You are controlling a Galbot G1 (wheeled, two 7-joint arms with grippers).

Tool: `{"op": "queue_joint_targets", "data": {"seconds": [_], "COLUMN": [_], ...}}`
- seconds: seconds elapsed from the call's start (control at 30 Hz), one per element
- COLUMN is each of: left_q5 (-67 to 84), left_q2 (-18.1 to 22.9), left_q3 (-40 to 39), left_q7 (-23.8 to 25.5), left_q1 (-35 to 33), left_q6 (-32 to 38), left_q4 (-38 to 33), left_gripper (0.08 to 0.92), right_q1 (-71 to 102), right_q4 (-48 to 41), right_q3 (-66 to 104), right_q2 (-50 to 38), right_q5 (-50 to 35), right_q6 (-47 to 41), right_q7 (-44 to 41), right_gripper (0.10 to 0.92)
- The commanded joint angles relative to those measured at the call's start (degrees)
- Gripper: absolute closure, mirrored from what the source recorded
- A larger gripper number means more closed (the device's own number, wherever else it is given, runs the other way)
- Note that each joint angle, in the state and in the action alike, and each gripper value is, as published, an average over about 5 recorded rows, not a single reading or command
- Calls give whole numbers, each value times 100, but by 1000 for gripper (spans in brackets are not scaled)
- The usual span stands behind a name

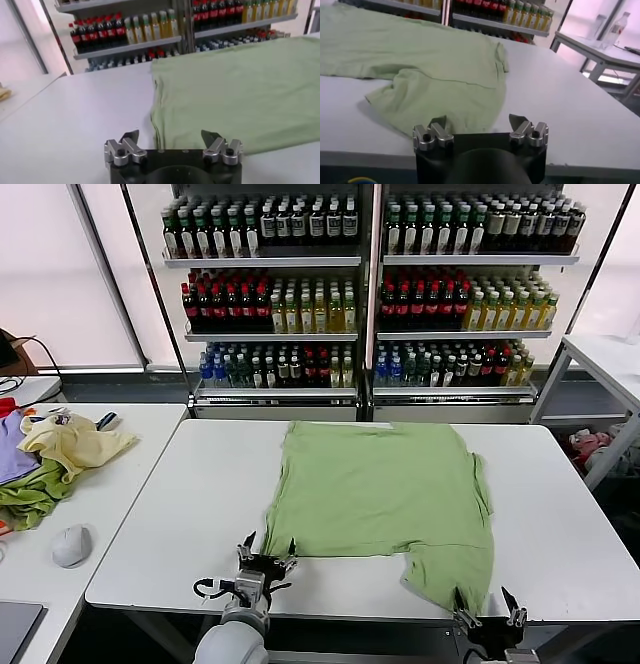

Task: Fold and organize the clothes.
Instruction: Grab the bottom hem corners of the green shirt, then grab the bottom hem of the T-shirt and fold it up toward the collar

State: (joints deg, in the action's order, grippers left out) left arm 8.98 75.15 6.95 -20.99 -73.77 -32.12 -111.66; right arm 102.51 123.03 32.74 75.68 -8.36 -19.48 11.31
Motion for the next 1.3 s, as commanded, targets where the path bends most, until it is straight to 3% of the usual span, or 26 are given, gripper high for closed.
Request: {"op": "queue_joint_targets", "data": {"seconds": [0.03,0.57,0.67,1.07,1.3], "left_q5": [69,765,858,1010,1367], "left_q2": [-32,-134,-162,-450,-607], "left_q3": [-34,-33,-14,152,293], "left_q7": [-87,-53,-30,93,155], "left_q1": [22,-50,-72,-126,266], "left_q6": [-157,-138,-128,198,396], "left_q4": [164,58,-68,-865,-903], "left_gripper": [380,839,898,911,911], "right_q1": [10,66,31,-557,-1260], "right_q4": [-66,22,94,404,134], "right_q3": [-16,-14,57,451,544], "right_q2": [12,-46,-89,-405,-731], "right_q5": [-77,-558,-561,-949,-1292], "right_q6": [-94,-37,155,757,728], "right_q7": [41,-206,-337,-791,-730], "right_gripper": [369,835,893,904,904]}}
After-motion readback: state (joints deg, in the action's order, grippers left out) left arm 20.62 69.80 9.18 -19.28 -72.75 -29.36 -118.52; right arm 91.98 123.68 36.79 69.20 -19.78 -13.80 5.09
